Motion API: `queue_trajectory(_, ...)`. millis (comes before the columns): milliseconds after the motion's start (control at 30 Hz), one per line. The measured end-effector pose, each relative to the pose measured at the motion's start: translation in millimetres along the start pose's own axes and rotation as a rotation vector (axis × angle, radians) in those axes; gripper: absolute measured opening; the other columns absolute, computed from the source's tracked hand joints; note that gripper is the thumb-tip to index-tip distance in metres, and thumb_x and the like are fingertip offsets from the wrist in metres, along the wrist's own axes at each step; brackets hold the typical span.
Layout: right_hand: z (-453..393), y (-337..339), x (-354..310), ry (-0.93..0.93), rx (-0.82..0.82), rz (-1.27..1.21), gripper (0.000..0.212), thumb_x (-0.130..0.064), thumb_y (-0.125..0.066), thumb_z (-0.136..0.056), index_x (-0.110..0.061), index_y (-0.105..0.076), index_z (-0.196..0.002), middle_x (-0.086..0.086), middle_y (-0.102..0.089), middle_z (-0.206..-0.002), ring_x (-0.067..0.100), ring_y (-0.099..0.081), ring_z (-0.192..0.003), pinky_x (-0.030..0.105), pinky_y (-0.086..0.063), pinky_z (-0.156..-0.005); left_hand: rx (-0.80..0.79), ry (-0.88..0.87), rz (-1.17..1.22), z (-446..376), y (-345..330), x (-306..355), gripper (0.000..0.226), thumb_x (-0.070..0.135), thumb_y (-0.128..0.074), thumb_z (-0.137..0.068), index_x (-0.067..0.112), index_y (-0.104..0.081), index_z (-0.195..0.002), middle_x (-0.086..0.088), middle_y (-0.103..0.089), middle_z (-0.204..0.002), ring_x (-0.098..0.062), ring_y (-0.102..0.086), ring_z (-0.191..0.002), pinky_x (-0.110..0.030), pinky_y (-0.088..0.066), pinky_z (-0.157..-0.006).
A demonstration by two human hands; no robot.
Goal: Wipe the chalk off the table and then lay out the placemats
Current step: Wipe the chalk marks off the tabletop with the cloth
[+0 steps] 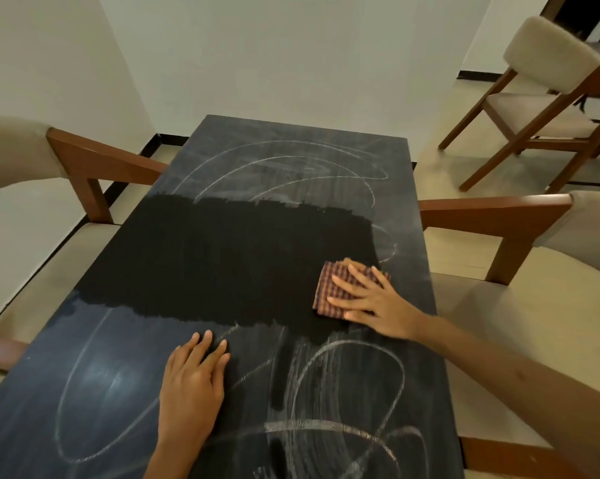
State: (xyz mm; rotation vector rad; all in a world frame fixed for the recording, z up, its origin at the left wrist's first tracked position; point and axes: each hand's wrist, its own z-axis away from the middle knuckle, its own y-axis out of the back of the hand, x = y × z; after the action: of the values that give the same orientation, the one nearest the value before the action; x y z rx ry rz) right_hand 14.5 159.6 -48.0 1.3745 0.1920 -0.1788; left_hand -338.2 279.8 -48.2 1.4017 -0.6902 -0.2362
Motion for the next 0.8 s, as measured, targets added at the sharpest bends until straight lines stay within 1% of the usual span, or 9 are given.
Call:
queue_trajectory(67, 23, -8, -6, 0.045, -0.003, 0.017, 0.056, -0.069, 0.000, -0.090, -0.056, -0.020, -0.141, -0.024, 0.007, -0.157, 0.009, 0.030, -0.143, 0.036, 0.033, -0.108, 0.011, 0.004, 0.000, 0, -1, 0, 0.080, 0.057, -0.006, -0.097, 0.010, -0.070, -0.111, -0.012, -0.064, -0.123, -0.031, -0.056, -0.121, -0.050, -0.044, -0.101)
queue_trajectory(200, 25, -9, 6, 0.061, -0.029, -0.010, 0.048, -0.061, -0.010, -0.096, -0.057, -0.022, -0.142, -0.025, 0.005, -0.157, 0.008, 0.028, -0.143, 0.034, 0.033, -0.108, 0.068, -0.007, -0.021, 1, -9, -3, 0.067, 0.052, -0.022, -0.096, 0.009, -0.071, -0.110, -0.013, -0.065, -0.122, -0.032, -0.056, -0.120, -0.054, -0.045, -0.099)
queue_trajectory(267, 11, -3, 24, 0.020, -0.019, -0.010, 0.048, -0.060, -0.011, -0.096, -0.056, -0.020, -0.143, -0.024, 0.006, -0.158, 0.008, 0.029, -0.143, 0.035, 0.033, -0.108, 0.072, -0.026, -0.014, 1, -11, -5, 0.073, 0.054, -0.015, -0.098, 0.008, -0.071, -0.109, -0.014, -0.065, -0.121, -0.033, -0.057, -0.118, -0.053, -0.045, -0.099)
queue_trajectory(433, -41, 28, 92, -0.211, 0.051, -0.066, 0.066, -0.081, 0.002, -0.080, -0.057, -0.014, -0.139, -0.019, 0.008, -0.156, 0.018, 0.023, -0.146, 0.050, 0.021, -0.113, 0.145, -0.047, 0.010, -1, -16, -7, 0.073, 0.053, -0.015, -0.100, 0.009, -0.073, -0.105, -0.014, -0.067, -0.118, -0.034, -0.059, -0.114, -0.050, -0.043, -0.098)
queue_trajectory(467, -50, 34, 103, -0.254, 0.055, -0.067, 0.060, -0.078, -0.004, -0.084, -0.056, -0.015, -0.139, -0.018, 0.007, -0.156, 0.019, 0.021, -0.146, 0.054, 0.018, -0.114, 0.160, -0.051, 0.013, -2, -17, -8, 0.072, 0.052, -0.016, -0.100, 0.009, -0.073, -0.104, -0.014, -0.067, -0.117, -0.035, -0.060, -0.112, -0.049, -0.043, -0.097)
queue_trajectory(533, -65, 42, 117, -0.335, 0.062, -0.079, 0.045, -0.059, -0.021, -0.098, -0.052, -0.018, -0.142, -0.014, 0.003, -0.160, 0.020, 0.018, -0.147, 0.056, 0.015, -0.115, 0.181, -0.075, 0.022, -2, -18, -8, 0.070, 0.051, -0.018, -0.100, 0.009, -0.074, -0.103, -0.015, -0.067, -0.116, -0.035, -0.061, -0.110, -0.045, -0.039, -0.098)
queue_trajectory(600, -74, 45, 123, -0.385, 0.066, -0.102, 0.043, -0.048, -0.026, -0.102, -0.049, -0.023, -0.145, -0.012, 0.000, -0.162, 0.019, 0.017, -0.148, 0.055, 0.016, -0.113, 0.175, -0.097, 0.007, -2, -16, -7, 0.070, 0.051, -0.018, -0.100, 0.009, -0.073, -0.104, -0.015, -0.067, -0.116, -0.035, -0.061, -0.111, -0.045, -0.038, -0.099)
queue_trajectory(733, -61, 40, 112, -0.365, 0.070, -0.107, 0.042, -0.049, -0.027, -0.102, -0.051, -0.022, -0.144, -0.013, -0.001, -0.161, 0.020, 0.015, -0.148, 0.054, 0.018, -0.113, 0.149, -0.095, 0.000, -1, -14, -7, 0.072, 0.053, -0.015, -0.099, 0.009, -0.072, -0.107, -0.014, -0.066, -0.119, -0.033, -0.059, -0.115, -0.049, -0.043, -0.099)
queue_trajectory(800, -34, 35, 97, -0.330, 0.074, -0.131, 0.040, -0.057, -0.024, -0.097, -0.055, -0.022, -0.137, -0.019, -0.001, -0.158, 0.018, 0.015, -0.148, 0.052, 0.018, -0.113, 0.138, -0.086, 0.012, 0, -12, -5, 0.072, 0.053, -0.015, -0.099, 0.009, -0.071, -0.108, -0.014, -0.066, -0.120, -0.033, -0.058, -0.116, -0.049, -0.043, -0.099)
